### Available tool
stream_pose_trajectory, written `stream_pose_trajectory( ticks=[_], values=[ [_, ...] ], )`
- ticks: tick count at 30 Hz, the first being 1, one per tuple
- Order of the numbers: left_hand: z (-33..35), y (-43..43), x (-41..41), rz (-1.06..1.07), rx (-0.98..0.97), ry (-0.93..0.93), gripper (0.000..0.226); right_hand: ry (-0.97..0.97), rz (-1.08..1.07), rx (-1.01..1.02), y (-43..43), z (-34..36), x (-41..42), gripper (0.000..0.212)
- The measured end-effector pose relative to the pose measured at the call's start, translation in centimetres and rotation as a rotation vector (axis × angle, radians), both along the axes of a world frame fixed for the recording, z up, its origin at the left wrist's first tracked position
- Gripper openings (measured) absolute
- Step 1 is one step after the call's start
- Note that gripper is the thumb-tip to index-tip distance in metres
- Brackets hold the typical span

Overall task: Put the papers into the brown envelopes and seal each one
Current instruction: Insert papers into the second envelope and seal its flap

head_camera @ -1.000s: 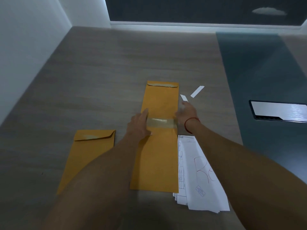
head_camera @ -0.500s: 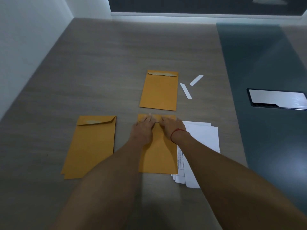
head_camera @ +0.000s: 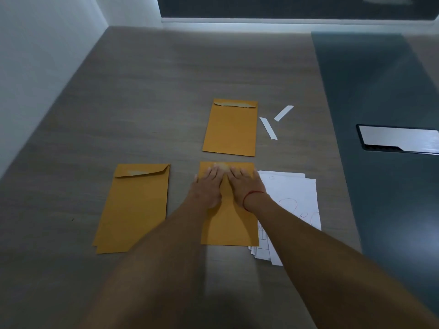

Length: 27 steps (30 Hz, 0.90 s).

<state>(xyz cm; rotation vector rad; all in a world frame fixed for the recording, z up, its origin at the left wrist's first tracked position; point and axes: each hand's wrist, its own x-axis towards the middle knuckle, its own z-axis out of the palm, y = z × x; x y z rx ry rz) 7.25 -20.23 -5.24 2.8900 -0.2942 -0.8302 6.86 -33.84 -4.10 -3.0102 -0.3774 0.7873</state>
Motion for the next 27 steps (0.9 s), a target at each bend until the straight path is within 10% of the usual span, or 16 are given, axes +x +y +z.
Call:
stream_pose_trajectory(
  ticks=[14,27],
  values=[
    [2.9,0.8,1.4,0.372,-0.026,-0.105,0.073,0.011,-0.322,0.027,-2.2,2.5,4.2,0.034],
    [2.5,0.5,3.8,0.553,-0.296,0.036,0.087,0.046,-0.336,0.027,-1.5,2.1,5.7,0.072]
  ],
)
